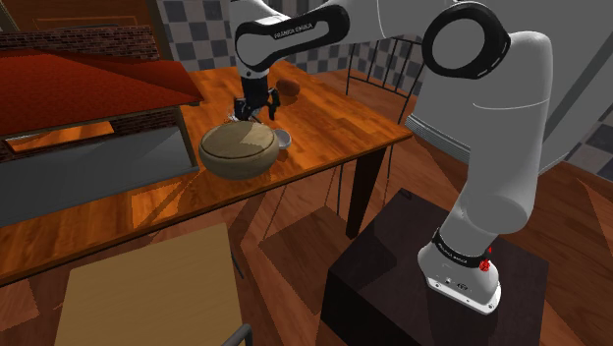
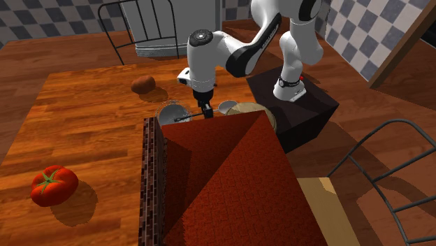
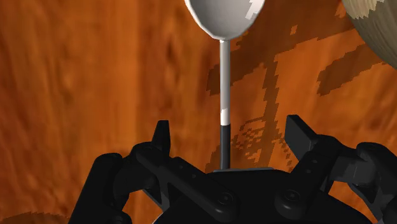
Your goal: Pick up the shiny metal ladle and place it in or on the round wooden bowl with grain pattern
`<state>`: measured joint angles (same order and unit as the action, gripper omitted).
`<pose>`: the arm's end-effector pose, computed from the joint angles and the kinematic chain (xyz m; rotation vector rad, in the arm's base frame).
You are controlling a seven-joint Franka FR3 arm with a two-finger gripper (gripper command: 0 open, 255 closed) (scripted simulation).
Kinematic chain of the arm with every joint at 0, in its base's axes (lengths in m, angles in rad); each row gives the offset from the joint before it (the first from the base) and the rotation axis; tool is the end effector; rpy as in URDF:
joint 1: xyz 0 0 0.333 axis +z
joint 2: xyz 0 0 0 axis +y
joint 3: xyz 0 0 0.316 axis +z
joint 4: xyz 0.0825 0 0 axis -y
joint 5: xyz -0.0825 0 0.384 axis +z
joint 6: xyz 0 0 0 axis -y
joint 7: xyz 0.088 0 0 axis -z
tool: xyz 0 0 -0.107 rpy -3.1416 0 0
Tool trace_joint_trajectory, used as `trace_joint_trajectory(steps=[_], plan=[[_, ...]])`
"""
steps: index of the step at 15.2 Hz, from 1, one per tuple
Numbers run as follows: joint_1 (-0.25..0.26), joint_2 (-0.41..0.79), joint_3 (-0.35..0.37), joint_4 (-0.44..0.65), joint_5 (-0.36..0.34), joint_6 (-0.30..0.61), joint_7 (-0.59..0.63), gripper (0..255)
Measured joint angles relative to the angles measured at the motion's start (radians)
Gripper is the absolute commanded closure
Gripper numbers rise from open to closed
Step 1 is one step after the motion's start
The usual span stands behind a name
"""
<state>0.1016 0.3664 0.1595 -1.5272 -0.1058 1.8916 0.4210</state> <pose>0.6507 0.1517 0.4503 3.0941 -0.2125 0.0269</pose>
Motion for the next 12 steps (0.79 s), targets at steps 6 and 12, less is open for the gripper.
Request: trace_joint_trajectory(steps=[6, 12], plan=[[-0.002, 0.015, -0.002, -0.037, -0.004, 0.051, 0.002, 0], [-0.001, 0.012, -0.001, -0.037, -0.001, 0.055, 0.002, 255]])
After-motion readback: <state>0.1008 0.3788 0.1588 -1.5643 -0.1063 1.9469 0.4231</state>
